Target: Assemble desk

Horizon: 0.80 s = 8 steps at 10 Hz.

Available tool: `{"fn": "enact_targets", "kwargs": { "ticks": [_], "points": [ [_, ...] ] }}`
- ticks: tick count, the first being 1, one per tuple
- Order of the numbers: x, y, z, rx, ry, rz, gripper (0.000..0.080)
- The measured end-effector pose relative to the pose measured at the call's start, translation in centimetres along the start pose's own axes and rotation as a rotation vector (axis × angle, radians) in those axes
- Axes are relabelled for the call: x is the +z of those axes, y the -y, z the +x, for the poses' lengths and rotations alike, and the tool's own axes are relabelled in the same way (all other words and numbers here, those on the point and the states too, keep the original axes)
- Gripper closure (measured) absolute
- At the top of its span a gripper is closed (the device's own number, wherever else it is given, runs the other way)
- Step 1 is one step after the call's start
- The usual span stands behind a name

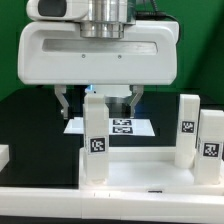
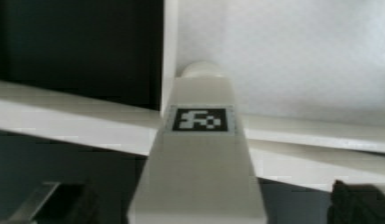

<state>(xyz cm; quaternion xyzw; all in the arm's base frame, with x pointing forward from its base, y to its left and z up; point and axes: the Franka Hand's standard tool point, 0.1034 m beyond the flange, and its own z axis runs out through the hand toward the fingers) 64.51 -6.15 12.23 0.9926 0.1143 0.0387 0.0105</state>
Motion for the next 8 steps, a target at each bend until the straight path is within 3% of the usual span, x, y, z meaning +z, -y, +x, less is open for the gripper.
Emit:
{"fn": "enact_targets", "kwargs": {
  "ticks": [1, 3, 4, 8],
  "points": [
    [0.01, -0.08, -0.07, 0.005, 0.002, 0.001, 0.0151],
    [0.04, -0.07, -0.10, 0.005, 0.002, 0.001, 0.0425],
    [0.04, -0.06, -0.09, 0.005, 0.002, 0.001, 0.0509],
    [0.06, -0.02, -0.10, 0.154, 0.001, 0.004, 0.0509]
  ]
}}
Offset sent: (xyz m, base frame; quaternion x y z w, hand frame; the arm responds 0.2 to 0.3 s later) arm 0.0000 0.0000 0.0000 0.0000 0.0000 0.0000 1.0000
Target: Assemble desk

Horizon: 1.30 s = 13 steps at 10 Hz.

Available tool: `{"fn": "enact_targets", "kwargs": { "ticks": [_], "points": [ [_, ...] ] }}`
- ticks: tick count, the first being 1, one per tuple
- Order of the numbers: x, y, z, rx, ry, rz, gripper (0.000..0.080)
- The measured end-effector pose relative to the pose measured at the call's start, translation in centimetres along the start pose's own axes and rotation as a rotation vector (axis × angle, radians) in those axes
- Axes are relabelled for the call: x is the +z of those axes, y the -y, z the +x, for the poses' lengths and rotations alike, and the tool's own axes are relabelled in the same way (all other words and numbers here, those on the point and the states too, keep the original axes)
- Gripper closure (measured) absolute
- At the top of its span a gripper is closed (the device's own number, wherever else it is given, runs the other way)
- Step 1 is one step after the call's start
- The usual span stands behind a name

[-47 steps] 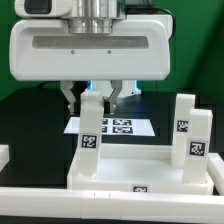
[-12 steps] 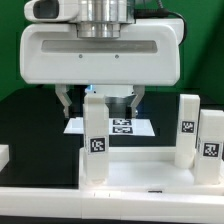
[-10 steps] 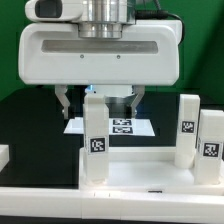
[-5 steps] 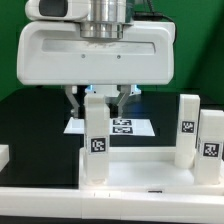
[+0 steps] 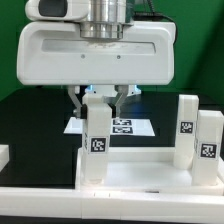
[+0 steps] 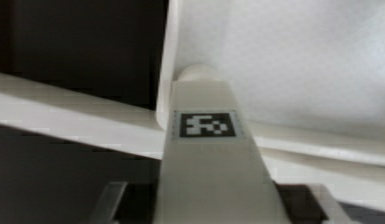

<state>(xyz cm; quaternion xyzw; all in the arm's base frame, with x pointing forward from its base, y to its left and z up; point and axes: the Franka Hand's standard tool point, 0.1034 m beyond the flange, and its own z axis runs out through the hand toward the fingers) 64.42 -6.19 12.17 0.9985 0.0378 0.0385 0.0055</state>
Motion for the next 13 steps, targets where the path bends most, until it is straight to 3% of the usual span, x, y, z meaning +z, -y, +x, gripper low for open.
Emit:
{"fn": "enact_targets", "kwargs": {
  "ticks": [10, 13],
  "points": [
    [0.21, 0.27, -0.11, 0.885, -0.002, 0.018, 0.0509],
    [0.25, 0.07, -0.14, 1.116, 0.004, 0.037, 0.0509]
  ]
}}
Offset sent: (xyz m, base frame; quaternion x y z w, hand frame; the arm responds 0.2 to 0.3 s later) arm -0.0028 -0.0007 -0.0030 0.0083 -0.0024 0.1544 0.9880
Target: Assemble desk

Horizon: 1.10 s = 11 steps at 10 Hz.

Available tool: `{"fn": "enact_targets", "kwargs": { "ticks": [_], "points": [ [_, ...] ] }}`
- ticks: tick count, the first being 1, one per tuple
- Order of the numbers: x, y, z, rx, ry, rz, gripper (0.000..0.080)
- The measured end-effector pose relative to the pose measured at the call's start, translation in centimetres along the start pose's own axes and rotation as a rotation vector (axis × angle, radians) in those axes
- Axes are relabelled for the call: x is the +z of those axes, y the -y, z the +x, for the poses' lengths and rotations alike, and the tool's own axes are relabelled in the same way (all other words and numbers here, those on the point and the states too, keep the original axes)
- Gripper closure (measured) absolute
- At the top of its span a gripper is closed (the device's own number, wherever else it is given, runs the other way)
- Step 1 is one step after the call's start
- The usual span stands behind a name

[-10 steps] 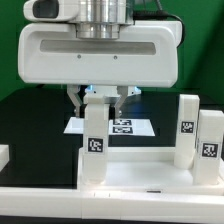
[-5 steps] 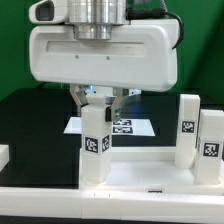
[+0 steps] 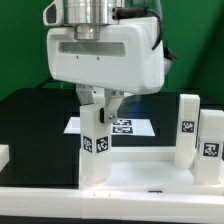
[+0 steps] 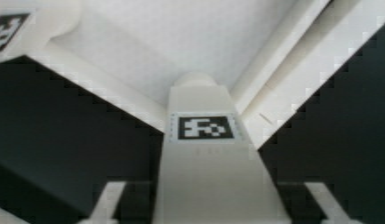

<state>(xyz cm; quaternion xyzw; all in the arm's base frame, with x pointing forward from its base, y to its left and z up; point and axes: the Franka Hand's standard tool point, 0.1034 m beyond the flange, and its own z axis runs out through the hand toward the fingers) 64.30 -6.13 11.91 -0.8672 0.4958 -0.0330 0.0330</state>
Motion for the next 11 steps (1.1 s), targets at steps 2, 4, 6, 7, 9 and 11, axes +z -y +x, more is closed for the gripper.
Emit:
{"fn": "enact_targets", "kwargs": {
  "ticks": [2, 4, 6, 7, 9, 11],
  "points": [
    [0.04, 0.07, -0.09, 0.184, 0.006, 0.005, 0.0509],
    [0.06, 0.21, -0.29, 0.320, 0.008, 0.005, 0.0509],
    [0.06, 0.28, -0.36, 0.427, 0.010, 0.007, 0.0509],
    [0.06, 0.29, -0.38, 0.399, 0.010, 0.007, 0.0509],
    [0.07, 0.27, -0.38, 0.326, 0.009, 0.006, 0.0266],
    [0.07, 0.27, -0.38, 0.126, 0.007, 0.006, 0.0185]
  ]
}}
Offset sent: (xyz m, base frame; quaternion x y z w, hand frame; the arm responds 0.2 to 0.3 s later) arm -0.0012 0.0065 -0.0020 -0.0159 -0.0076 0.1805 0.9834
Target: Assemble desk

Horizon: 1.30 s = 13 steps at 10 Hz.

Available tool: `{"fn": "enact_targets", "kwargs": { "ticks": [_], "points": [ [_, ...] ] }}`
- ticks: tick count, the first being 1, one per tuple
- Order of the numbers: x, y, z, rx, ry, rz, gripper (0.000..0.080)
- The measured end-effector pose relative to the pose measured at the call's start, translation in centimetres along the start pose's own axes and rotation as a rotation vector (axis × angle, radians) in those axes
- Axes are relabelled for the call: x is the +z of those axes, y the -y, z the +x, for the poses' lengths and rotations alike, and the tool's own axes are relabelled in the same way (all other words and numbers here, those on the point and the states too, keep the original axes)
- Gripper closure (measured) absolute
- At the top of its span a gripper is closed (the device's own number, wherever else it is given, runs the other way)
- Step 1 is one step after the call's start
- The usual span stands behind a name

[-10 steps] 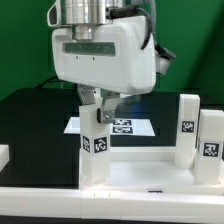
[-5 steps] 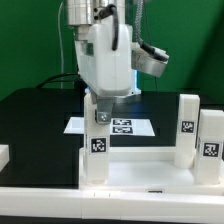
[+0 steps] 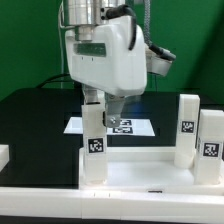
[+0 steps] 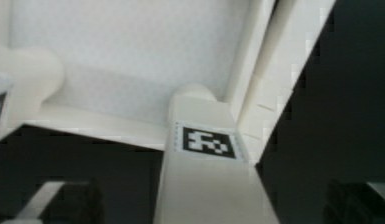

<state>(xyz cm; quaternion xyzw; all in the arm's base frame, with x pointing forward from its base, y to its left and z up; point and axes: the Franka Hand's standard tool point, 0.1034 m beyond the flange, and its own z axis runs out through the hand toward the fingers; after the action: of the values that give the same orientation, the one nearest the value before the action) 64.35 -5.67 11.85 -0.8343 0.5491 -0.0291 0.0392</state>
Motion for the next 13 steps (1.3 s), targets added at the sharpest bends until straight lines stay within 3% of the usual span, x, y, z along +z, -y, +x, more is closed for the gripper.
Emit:
{"fn": "enact_targets", "kwargs": {
  "ticks": [2, 8, 13],
  "points": [
    [0.02, 0.06, -0.09, -0.154, 0.000, 0.001, 0.0152],
    [0.01, 0.05, -0.05, -0.773, -0.003, -0.003, 0.0150],
    [-0.06, -0.06, 0.22, -1.138, -0.004, -0.005, 0.0150]
  ]
}}
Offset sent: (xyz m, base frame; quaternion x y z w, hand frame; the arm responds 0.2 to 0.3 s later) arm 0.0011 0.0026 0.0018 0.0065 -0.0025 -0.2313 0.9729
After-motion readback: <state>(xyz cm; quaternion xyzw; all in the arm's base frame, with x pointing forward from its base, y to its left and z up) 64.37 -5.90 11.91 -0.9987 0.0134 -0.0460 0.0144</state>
